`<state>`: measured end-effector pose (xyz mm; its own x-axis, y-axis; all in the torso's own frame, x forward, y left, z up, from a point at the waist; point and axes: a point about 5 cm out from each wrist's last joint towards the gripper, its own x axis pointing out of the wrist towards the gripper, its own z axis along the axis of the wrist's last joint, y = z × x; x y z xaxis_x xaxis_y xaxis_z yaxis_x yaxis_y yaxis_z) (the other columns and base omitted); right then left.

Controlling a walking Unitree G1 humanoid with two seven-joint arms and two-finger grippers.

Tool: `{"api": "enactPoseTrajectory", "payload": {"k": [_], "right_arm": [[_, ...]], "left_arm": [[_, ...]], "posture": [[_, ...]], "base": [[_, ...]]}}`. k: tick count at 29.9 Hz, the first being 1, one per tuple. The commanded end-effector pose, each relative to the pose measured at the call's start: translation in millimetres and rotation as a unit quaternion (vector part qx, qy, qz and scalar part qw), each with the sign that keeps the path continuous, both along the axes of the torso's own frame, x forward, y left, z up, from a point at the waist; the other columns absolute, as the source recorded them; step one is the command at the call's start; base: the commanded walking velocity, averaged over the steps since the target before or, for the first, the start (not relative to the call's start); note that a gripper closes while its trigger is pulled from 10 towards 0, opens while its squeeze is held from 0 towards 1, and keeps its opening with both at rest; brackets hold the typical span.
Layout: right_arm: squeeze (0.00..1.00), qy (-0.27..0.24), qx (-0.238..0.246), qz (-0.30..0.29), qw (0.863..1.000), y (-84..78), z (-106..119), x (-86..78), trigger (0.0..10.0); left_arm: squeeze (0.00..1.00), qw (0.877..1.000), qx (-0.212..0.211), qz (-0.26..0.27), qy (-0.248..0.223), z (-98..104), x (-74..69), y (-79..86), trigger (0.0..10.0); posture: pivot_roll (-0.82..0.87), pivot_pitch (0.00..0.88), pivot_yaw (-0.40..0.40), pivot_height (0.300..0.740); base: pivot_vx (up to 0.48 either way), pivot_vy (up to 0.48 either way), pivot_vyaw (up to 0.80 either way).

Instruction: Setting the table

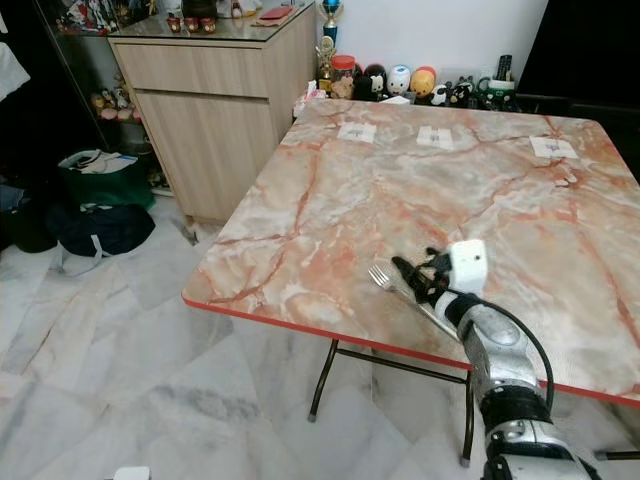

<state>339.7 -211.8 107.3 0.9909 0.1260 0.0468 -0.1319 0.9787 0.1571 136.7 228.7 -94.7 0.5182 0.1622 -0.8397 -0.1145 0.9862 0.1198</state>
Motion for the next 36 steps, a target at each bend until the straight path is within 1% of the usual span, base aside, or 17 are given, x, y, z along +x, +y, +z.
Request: {"api": "enactPoseTrajectory", "payload": {"k": [1,2,4,5,7,10,11,16,19,24,26,28,36], "right_arm": [[0.0,-0.021,0.034,-0.063,0.997,-2.8,1,-6.7,10.0],[0.0,-0.023,0.051,-0.077,0.995,-0.2,-2,-10.9,10.0],[0.0,-0.027,0.057,-0.087,0.994,6.2,-6,-18.7,10.0],[0.0,-0.032,0.037,-0.078,0.996,12.7,-7,-24.0,10.0],[0.0,-0.036,0.034,-0.073,0.996,20.3,-10,-32.1,10.0],[0.0,-0.032,0.021,-0.072,0.997,20.0,-11,-36.8,10.0],[0.0,-0.033,0.017,-0.079,0.996,15.0,-9,-36.9,10.0],[0.0,-0.032,0.012,-0.089,0.995,11.3,-4,-35.2,10.0],[0.0,-0.029,0.008,-0.081,0.996,18.0,-3,-31.7,10.0],[0.0,-0.018,0.014,-0.063,0.998,30.3,-7,-30.6,10.0],[0.0,-0.017,0.015,-0.06,0.998,31.7,-7,-30.6,10.0],[0.0,-0.011,0.016,-0.055,0.998,37.2,-10,-31.1,10.0],[0.0,-0.004,0.012,-0.057,0.998,34.2,-12,-32.0,10.0]], "left_arm": [[0.0,1.0,0.005,-0.001,0.005,-1,-4.1,3.2,10.0],[0.0,1.0,0.005,0.0,0.004,-1,-4.0,3.4,10.0],[0.0,1.0,0.006,0.0,0.003,0,-4.0,3.6,10.0],[0.0,1.0,0.006,0.0,0.003,0,-4.0,3.7,10.0],[0.0,1.0,0.007,-0.004,0.004,0,-4.0,3.7,10.0],[0.0,1.0,0.008,-0.008,0.006,0,-4.2,3.9,10.0],[0.0,1.0,0.009,-0.01,0.007,-1,-4.5,3.9,10.0],[0.0,1.0,0.009,-0.012,0.008,-1,-5.1,3.6,10.0],[0.0,1.0,0.009,-0.015,0.01,-1,-5.4,3.1,10.0],[0.0,1.0,0.008,-0.017,0.01,-1,-5.6,2.3,10.0],[0.0,1.0,0.008,-0.017,0.01,-1,-5.6,2.3,10.0],[0.0,1.0,0.01,-0.022,0.011,-1,-5.4,2.2,10.0],[0.0,0.999,0.012,-0.026,0.014,-2,-6.3,1.9,10.0]], "posture": [[-0.03,0.003,0.04,0.74],[-0.03,0.003,0.04,0.74],[-0.04,0.004,0.041,0.74],[-0.04,0.007,0.045,0.74],[-0.05,0.005,0.045,0.74],[-0.05,0.002,0.045,0.74],[-0.06,0.0,0.043,0.74],[-0.06,0.0,0.04,0.74],[-0.06,0.0,0.038,0.74],[-0.06,0.0,0.037,0.74],[-0.06,0.0,0.037,0.74],[-0.06,0.0,0.038,0.74],[-0.06,0.0,0.037,0.74]], "base": [[0.0,0.0,0.0],[0.0,0.0,0.0],[0.0,0.0,0.0],[0.0,0.0,0.0],[0.0,0.0,0.0],[0.0,0.0,0.0],[0.0,0.0,0.0],[0.099,0.0,0.0],[0.255,0.0,0.0],[0.259,0.0,0.0],[0.259,0.0,0.0],[0.0,0.0,0.0],[0.0,0.0,0.0]]}}
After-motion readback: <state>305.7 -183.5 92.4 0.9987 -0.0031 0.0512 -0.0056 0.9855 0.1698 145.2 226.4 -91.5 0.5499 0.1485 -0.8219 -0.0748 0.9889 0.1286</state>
